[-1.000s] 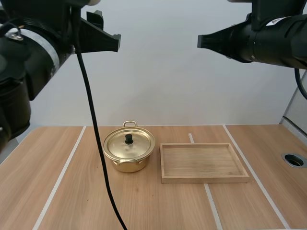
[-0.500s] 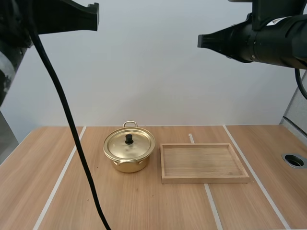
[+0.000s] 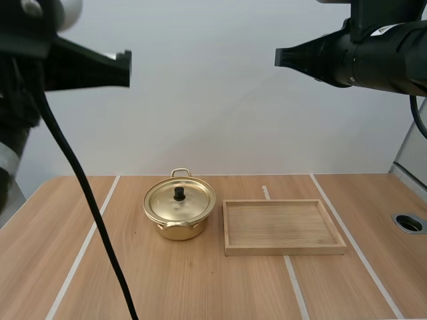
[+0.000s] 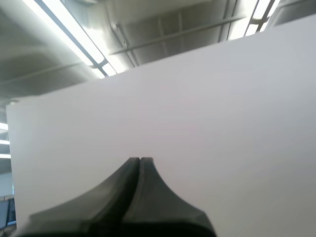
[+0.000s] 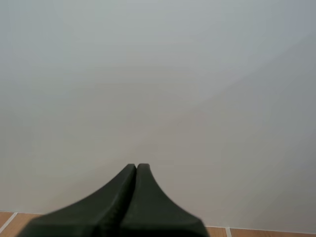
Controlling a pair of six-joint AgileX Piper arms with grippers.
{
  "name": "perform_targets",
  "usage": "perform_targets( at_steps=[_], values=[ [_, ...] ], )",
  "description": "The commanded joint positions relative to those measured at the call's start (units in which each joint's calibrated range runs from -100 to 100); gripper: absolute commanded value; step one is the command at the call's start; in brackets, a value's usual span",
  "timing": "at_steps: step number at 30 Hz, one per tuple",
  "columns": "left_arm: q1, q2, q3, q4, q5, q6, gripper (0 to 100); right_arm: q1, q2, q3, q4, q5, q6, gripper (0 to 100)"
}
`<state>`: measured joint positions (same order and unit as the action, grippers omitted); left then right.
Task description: Open the pot, put the pineapple inside, and close it
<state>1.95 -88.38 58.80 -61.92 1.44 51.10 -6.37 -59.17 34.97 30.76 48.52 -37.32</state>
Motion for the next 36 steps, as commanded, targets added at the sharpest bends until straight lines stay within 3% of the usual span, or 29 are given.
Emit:
perform_targets(
  at_steps=[1,7,9,21,29,36],
  values=[
    [-0.18,-0.33,5.03,14.10,-0.67,-15.69,0,-0.27,-0.38,0.12,0.22,-1.04,-0.38,0],
    [-0.18,2.65,13.47,53.13,-11.73,-54.10,0,-0.27,-0.38,0.12,0.22,-1.04,-0.38,0],
    [-0.18,3.35,15.18,60.89,-11.54,-61.59,0,-0.27,-0.38,0.12,0.22,-1.04,-0.38,0],
    [-0.18,3.73,34.44,59.22,-10.47,-61.33,0,-0.27,-0.38,0.12,0.22,-1.04,-0.38,0],
    [-0.23,-3.53,36.20,58.73,6.64,-61.78,0,-0.27,-0.38,0.12,0.22,-1.04,-0.38,0],
    [-0.23,-6.72,38.24,59.09,10.15,-66.60,0,-0.27,-0.38,0.12,0.22,-1.04,-0.38,0]
  ],
)
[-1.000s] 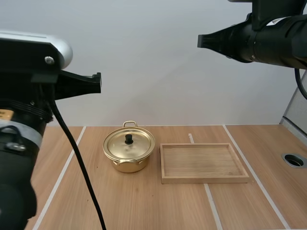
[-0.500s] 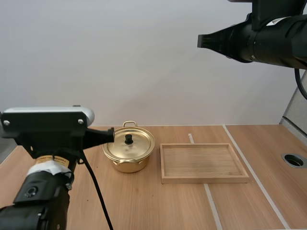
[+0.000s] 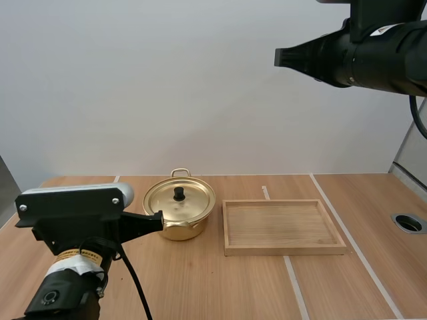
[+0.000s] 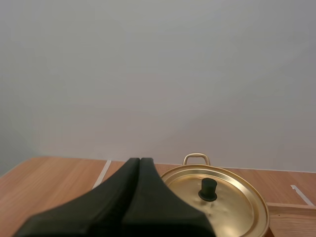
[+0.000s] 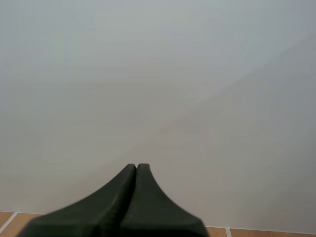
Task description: Open the pot, put the pineapple inside, and close it
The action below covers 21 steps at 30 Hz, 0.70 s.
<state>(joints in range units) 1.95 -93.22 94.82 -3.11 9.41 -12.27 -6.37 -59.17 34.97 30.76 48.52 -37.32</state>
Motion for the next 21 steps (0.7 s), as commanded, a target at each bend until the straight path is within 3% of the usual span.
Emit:
perform_targets(
  at_steps=[1,5,10,21],
  values=[
    [-0.23,-2.06,2.83,0.65,2.18,-3.23,0,-0.27,-0.38,0.12,0.22,-1.04,-0.38,0],
    [-0.23,-4.51,5.18,5.92,3.87,-2.00,0,-0.27,-0.38,0.12,0.22,-1.04,-0.38,0],
    [-0.23,-6.35,5.18,6.43,19.16,-1.71,0,-0.27,-0.38,0.12,0.22,-1.04,-0.38,0],
    [-0.23,-6.35,5.18,7.66,18.39,-1.36,0,-0.27,-0.38,0.12,0.22,-1.04,-0.38,0]
  ],
)
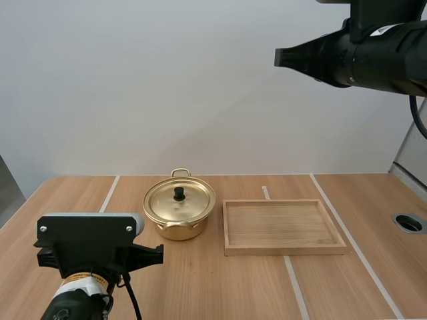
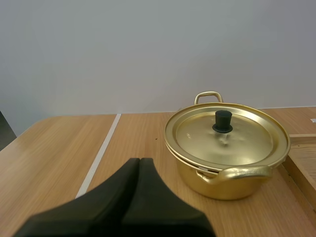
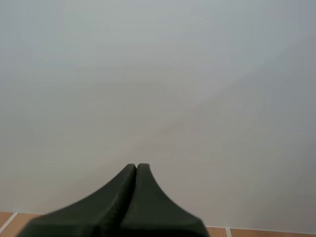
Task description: Open the pot, put the pineapple inside, and close it
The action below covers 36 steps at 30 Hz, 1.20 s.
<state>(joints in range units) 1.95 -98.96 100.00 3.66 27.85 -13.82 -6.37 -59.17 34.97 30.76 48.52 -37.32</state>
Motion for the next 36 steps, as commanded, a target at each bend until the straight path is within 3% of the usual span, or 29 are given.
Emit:
perform_targets(
  at_steps=[1,14,18,21,28,36],
  values=[
    [-0.23,-0.61,0.00,0.89,-0.04,0.19,0,-0.27,-0.38,0.12,0.22,-1.04,-0.38,0],
    [-0.23,-0.61,0.00,0.89,-0.04,0.19,0,-0.27,-0.38,0.12,0.22,-1.04,-0.38,0],
    [-0.23,-0.61,0.00,0.89,-0.04,0.19,0,-0.27,-0.78,1.23,-4.62,1.94,0.22,0],
    [-0.23,-0.61,0.00,0.89,-0.04,0.19,0,-0.27,-3.17,7.38,-9.06,3.54,2.92,0],
    [-0.23,-0.61,0.00,0.89,-0.04,0.19,0,2.64,-15.88,30.42,-10.04,-18.39,7.07,0],
    [-0.23,-0.61,0.00,0.89,-0.39,0.19,0,7.02,-32.05,49.58,-20.24,-28.31,8.07,0]
  ],
)
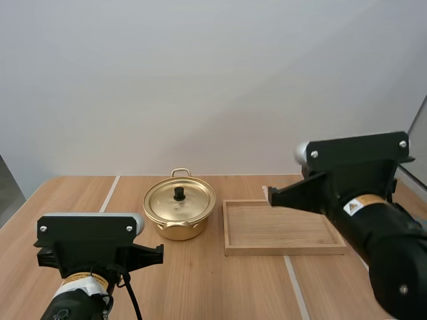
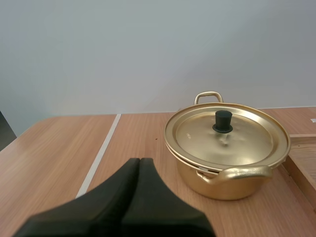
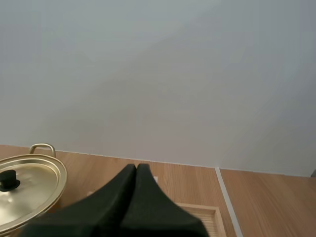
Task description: Open the pot, put the pineapple inside, and close it
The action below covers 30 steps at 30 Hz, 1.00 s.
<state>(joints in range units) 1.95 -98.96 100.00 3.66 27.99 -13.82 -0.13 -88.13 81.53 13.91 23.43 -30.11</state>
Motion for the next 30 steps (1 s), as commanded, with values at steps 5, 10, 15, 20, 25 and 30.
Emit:
perform_targets(
  at_steps=[5,10,15,20,25,30],
  values=[
    [-0.23,-0.61,0.00,0.89,-0.53,0.19,0,1.16,-8.96,11.01,-10.13,-3.68,11.52,0],
    [-0.23,-0.61,0.00,0.89,-0.53,0.19,0,1.16,-11.84,14.82,-11.22,-3.68,14.49,0],
    [-0.23,-0.61,0.00,0.89,-0.53,0.19,0,1.16,-11.87,17.70,-12.01,-3.34,14.49,0],
    [-0.23,-0.61,0.00,0.89,-0.53,0.19,0,1.16,-11.87,18.47,-11.26,2.32,14.49,0],
    [-0.23,-0.61,0.00,0.89,-0.53,0.19,0,1.16,-11.87,18.47,-11.26,7.17,14.49,0],
    [-0.23,-0.61,0.00,0.89,-0.53,0.19,0,1.16,-11.87,18.47,-11.00,7.17,14.49,0]
  ],
)
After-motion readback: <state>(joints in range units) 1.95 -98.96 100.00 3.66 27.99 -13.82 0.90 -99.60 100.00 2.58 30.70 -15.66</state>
